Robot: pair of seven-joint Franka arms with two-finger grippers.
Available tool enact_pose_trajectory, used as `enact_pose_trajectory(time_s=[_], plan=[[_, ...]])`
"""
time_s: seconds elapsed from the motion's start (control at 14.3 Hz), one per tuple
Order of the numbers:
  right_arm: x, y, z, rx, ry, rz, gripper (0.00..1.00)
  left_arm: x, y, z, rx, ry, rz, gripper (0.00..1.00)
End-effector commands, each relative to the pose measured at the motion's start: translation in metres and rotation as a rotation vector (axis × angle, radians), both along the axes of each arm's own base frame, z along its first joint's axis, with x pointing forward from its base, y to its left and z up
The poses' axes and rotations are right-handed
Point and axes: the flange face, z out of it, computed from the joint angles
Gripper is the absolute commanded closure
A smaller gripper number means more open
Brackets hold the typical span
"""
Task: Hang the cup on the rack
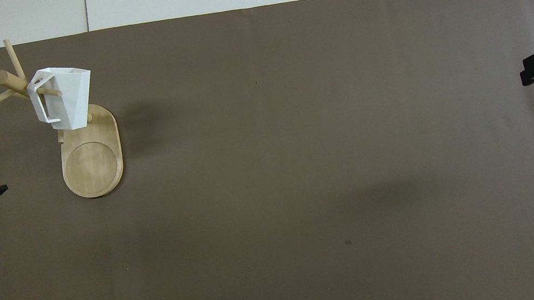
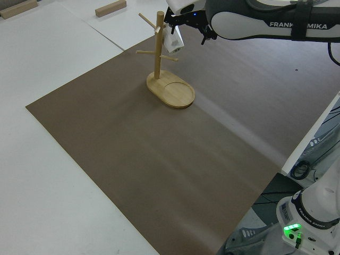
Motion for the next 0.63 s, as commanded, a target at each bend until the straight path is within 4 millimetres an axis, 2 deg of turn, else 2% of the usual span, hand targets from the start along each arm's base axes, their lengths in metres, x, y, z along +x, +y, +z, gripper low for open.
enact_pose_trajectory(time_s=[0.0,0.35,0.56], plan=[[-0.003,0.000,0.002,-0.004,-0.003,-0.019,0.00,0.005,0.003,0.007,0.088,-0.044,-0.256,0.00],[-0.003,0.000,0.002,-0.004,-0.003,-0.019,0.00,0.001,0.000,0.017,0.316,-0.128,-0.889,0.00],[-0.003,0.000,0.002,-0.004,-0.003,-0.019,0.00,-0.001,-0.004,0.015,0.406,-0.165,-1.282,0.00]])
